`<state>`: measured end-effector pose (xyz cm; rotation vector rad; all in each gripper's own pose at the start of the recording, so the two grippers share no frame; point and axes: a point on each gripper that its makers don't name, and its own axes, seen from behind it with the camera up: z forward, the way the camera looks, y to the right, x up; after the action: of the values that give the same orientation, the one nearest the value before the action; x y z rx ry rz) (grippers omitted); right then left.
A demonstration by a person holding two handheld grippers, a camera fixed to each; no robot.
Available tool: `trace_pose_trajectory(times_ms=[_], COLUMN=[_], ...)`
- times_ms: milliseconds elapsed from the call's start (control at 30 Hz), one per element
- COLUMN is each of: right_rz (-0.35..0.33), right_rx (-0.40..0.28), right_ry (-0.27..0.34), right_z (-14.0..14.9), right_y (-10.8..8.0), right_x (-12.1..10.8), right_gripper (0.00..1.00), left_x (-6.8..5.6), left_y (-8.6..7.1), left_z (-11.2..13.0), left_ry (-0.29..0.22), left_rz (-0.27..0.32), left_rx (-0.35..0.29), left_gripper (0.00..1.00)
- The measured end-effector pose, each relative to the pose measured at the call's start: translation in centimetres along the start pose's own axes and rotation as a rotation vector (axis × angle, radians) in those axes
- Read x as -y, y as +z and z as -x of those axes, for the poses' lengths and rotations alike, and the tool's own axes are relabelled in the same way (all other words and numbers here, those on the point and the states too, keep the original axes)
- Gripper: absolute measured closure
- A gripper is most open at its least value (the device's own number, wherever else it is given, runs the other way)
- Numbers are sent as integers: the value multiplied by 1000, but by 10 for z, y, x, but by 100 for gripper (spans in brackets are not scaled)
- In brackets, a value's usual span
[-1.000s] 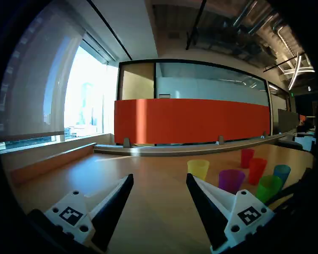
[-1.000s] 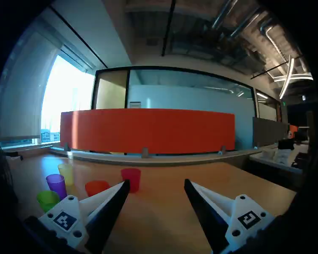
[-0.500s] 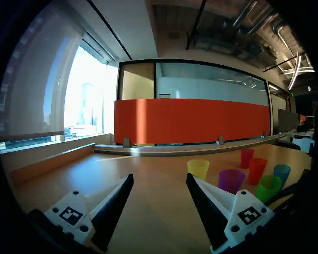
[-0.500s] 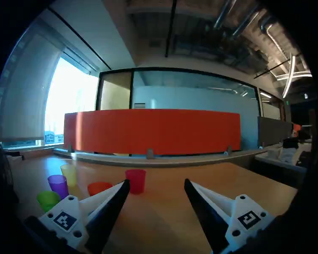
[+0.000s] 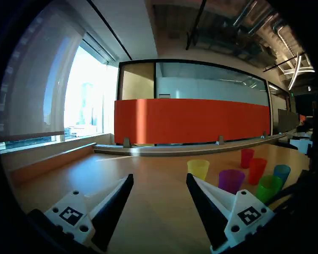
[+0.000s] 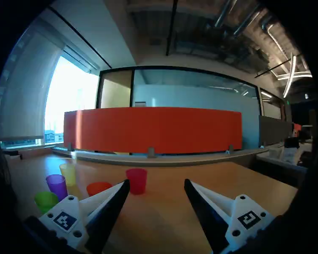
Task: Pour water
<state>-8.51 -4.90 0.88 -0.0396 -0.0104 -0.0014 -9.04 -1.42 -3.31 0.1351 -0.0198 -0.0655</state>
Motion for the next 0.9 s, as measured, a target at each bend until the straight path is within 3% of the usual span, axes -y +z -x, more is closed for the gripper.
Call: trace_pose_trajectory(times_ms=[333, 900], right_rz=[-2, 38], right_rx=[-4, -9], right_ry=[6, 7], right_z=[-7, -26], right_y=[4, -7], right_x=[-1, -34], right_gripper=[1, 1], left_x=[0, 1], left_y=[0, 1], left_z=[-1, 0], left_ry=[0, 0], left_rz=[0, 0], left_rx=[0, 0], left_gripper=[8, 8])
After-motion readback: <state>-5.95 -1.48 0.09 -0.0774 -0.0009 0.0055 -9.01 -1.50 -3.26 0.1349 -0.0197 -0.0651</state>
